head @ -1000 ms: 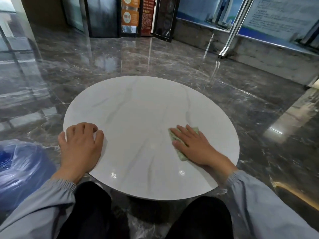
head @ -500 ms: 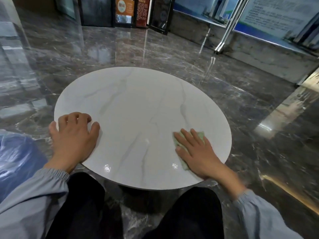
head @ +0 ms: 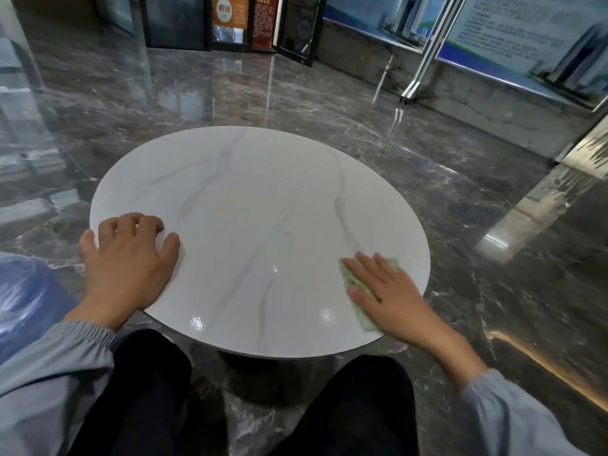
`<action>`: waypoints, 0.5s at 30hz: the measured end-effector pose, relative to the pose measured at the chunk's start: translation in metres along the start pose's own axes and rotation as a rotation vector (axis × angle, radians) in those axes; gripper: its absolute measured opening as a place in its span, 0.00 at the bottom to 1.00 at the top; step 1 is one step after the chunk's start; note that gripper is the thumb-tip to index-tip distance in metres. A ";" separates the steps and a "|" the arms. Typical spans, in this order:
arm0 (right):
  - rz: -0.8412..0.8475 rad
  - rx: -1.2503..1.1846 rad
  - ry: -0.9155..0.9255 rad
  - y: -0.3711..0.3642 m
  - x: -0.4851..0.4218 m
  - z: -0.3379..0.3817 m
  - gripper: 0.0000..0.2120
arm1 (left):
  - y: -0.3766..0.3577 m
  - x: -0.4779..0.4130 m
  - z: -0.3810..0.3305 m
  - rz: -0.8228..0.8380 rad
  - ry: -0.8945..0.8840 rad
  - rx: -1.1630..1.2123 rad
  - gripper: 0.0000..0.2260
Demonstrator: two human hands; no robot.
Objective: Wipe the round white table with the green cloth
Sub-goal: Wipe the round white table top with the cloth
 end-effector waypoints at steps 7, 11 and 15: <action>-0.091 -0.054 -0.359 0.035 -0.077 -0.094 0.29 | -0.002 -0.001 0.000 -0.007 0.000 0.006 0.25; -0.041 -0.066 -0.424 0.041 -0.093 -0.098 0.29 | -0.001 -0.001 -0.001 -0.012 -0.011 0.005 0.26; 0.035 0.007 -0.261 0.029 -0.079 -0.051 0.27 | 0.000 -0.002 -0.002 -0.009 -0.006 0.007 0.26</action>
Point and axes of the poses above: each hand's wrist, its own x-axis away from the middle knuckle, its own y-axis out of the back of the hand, z = x × y, the point moved 3 cm from there along -x, towards the middle knuckle, and after that the axes turned 5 degrees about -x, right-handed, at the moved point
